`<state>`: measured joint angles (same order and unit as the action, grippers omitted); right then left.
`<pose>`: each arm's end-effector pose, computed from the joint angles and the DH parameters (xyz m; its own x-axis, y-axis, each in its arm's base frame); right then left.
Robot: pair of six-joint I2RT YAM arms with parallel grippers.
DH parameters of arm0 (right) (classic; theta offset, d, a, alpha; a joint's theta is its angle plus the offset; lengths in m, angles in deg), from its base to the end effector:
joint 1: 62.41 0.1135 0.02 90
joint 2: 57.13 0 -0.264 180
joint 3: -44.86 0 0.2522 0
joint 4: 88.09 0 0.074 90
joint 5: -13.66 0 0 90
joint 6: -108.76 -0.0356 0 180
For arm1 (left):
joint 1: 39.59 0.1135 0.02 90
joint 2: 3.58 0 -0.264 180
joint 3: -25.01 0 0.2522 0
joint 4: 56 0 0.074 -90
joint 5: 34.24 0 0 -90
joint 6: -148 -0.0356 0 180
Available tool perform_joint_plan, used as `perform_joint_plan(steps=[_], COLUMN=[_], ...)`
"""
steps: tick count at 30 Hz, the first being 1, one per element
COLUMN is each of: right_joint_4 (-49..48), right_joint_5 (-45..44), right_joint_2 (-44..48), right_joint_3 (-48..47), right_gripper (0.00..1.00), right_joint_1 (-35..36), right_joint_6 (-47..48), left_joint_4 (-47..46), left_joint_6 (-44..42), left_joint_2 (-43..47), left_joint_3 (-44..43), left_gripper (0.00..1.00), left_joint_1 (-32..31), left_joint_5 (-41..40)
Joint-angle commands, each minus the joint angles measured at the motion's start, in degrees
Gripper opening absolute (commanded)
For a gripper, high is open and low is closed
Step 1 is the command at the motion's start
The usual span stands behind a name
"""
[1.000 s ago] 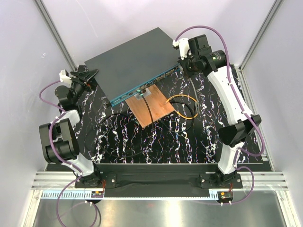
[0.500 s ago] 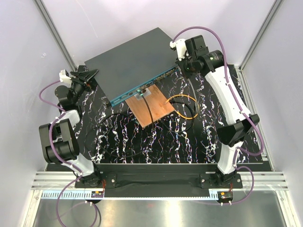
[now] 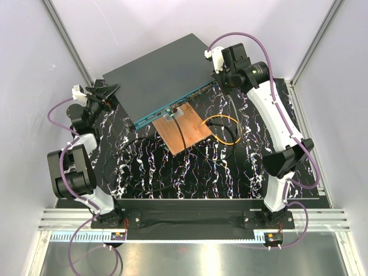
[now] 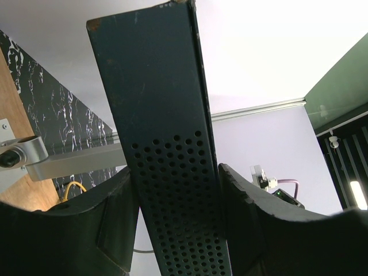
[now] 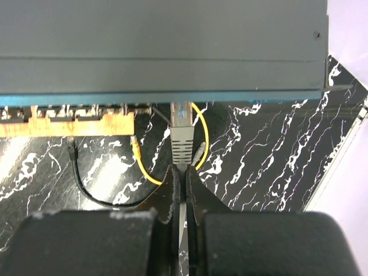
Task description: Insert the plug into the switch port
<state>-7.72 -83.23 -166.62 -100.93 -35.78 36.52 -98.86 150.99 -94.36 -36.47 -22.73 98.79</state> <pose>0.3505 0.1709 0.4356 -0.4799 -0.5794 -0.6588 -0.5401 0.7869 -0.2986 0.3332 0.0756 0.2775 -0.4340 -0.8943 -0.1091 0.2020 0.0214 -0.9791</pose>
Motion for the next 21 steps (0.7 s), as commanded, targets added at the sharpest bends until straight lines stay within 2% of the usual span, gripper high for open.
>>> perform_joint_plan(steps=[1,7,14,21], right_joint_4=[-5.1,-4.8,-3.9,-4.7], right_joint_5=[-2.9,-3.0,1.4,0.7], right_joint_2=[-0.9,-2.1,-4.4,-6.8], right_joint_3=[-3.3,-5.2,-9.5,-13.3], right_gripper=[0.00,0.00,0.00,0.00], right_joint_1=[0.3,0.3,0.5,1.6], right_joint_6=[-0.1,-0.3,-2.1,-1.9], left_joint_4=[-4.8,-4.8,-3.8,-2.0], left_joint_6=[-3.9,-4.0,-4.7,-5.8], left_joint_2=[3.0,2.7,3.2,3.2], left_joint_3=[-0.4,-0.3,-0.4,-0.7], left_gripper=[0.00,0.00,0.00,0.00], left_joint_1=[-0.6,-0.7,-1.4,-2.8], left_joint_5=[0.1,0.1,0.7,0.8])
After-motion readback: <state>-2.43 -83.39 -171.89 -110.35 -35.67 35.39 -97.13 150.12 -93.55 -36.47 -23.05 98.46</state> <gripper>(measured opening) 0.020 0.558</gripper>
